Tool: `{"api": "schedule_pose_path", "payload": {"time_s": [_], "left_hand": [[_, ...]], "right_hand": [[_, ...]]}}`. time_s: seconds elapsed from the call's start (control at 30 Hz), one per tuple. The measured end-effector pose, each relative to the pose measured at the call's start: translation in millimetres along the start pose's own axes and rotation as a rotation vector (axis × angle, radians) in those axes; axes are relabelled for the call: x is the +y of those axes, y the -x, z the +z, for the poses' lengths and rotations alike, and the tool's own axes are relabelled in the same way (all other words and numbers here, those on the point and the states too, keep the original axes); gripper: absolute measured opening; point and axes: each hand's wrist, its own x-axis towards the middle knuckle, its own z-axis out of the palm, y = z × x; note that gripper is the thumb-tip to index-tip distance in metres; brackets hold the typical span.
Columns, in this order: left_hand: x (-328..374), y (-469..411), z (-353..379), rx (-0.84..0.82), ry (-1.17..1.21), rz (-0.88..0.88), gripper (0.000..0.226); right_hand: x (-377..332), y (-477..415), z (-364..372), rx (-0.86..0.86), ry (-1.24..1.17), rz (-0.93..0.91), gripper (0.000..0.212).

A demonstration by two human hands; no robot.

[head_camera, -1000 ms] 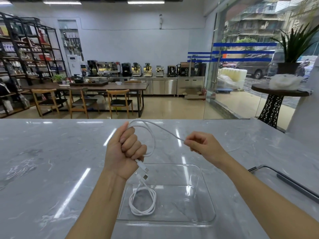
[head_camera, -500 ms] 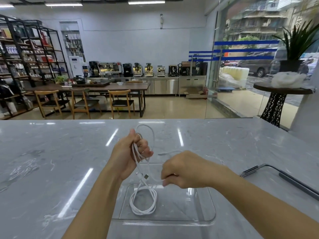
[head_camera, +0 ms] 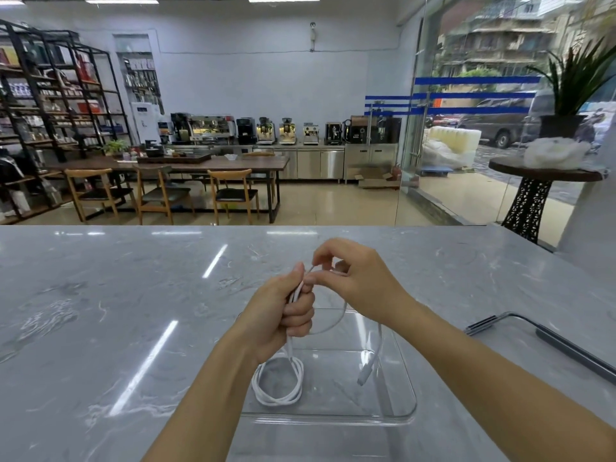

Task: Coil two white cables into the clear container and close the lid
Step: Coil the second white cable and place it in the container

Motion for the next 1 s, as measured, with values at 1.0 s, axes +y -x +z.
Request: {"api": "schedule_pose_path", "payload": {"time_s": [1.0], "left_hand": [[-7.5,2.1,4.0,0.239,0.307,-0.189,0.050]], "right_hand": [[6.3,12.0,-7.0,-0.366,-0.035,0.090,0.033]]}}
